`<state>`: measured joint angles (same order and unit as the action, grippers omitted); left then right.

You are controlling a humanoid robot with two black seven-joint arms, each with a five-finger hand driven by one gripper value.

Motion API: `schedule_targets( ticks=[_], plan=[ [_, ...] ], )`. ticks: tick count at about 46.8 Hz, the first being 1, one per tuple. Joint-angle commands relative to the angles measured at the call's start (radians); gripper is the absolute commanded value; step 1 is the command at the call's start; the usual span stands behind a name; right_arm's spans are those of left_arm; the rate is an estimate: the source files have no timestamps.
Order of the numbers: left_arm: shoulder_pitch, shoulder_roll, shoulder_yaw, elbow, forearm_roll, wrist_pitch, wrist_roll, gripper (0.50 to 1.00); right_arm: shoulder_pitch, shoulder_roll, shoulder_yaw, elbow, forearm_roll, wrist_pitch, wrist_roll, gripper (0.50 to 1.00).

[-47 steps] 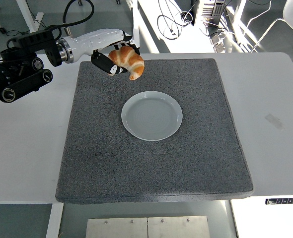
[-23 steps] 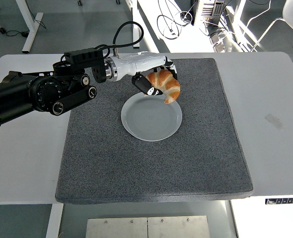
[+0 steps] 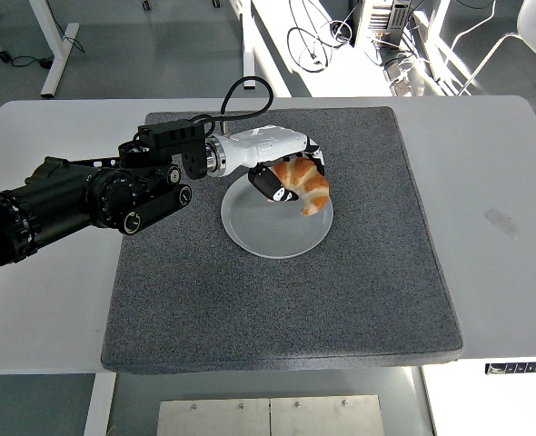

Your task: Place the bread on the plate

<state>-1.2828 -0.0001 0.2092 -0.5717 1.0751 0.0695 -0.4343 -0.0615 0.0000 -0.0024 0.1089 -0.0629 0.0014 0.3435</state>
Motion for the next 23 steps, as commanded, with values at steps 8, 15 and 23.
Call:
schedule_targets(
  ticks=[8,15,23],
  plan=[
    [0.023,0.000,0.016,0.068,-0.004,0.004,-0.017,0.500,0.000,0.000,0.001,0.000,0.000,0.000,0.000,1.000],
    [0.039,0.000,0.016,0.085,-0.003,0.006,-0.021,0.500,0.000,0.000,0.001,0.000,0.000,0.000,0.000,1.000],
    [0.054,0.000,0.019,0.090,-0.001,0.006,-0.023,0.500,0.000,0.000,0.001,0.000,0.000,0.000,0.000,1.000]
  ],
)
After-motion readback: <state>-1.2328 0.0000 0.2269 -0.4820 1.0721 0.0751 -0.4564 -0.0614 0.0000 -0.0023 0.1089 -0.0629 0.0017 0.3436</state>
